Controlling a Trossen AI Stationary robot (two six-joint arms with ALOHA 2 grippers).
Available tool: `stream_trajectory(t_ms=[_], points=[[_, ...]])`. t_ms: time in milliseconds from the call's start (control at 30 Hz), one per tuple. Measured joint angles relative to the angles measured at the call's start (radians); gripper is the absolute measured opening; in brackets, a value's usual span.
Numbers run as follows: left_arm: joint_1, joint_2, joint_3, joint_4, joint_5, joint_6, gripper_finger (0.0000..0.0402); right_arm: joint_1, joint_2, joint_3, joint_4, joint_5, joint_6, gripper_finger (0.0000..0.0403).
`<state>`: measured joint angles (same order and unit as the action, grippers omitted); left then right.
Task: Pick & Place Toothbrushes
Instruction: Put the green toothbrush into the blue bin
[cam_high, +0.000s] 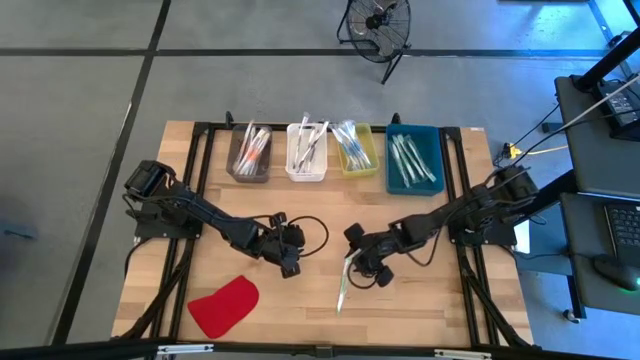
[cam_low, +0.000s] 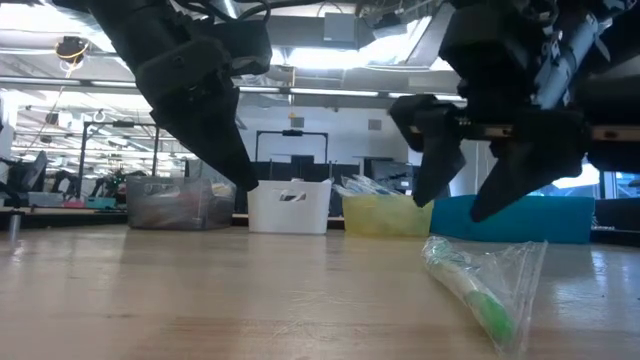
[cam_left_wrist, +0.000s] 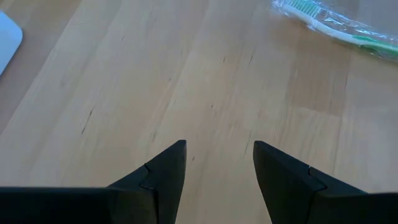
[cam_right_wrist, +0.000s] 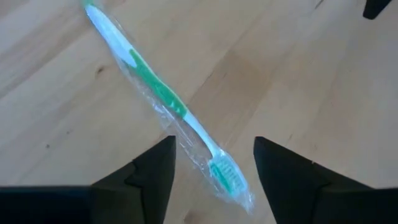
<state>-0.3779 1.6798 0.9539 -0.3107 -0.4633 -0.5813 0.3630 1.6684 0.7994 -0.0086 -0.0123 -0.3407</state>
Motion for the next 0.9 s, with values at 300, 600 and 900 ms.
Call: stream_trajectory(t_ms=[300, 600, 900], points=[[0.000, 0.000, 0.000, 0.000, 0.000, 0.000, 0.0182, -0.019, 0.057, 0.000, 0.043, 0.002, -0.007, 0.0208], [0.000, 0.000, 0.000, -0.001, 0.000, 0.000, 0.0182, -0.049, 0.121, 0.003, 0.064, -0.012, 0.019, 0.0203], [0.000, 0.000, 0.000, -0.001, 0.000, 0.000, 0.0182, -0.068, 0.123, 0.005, 0.026, -0.046, 0.121, 0.0177]])
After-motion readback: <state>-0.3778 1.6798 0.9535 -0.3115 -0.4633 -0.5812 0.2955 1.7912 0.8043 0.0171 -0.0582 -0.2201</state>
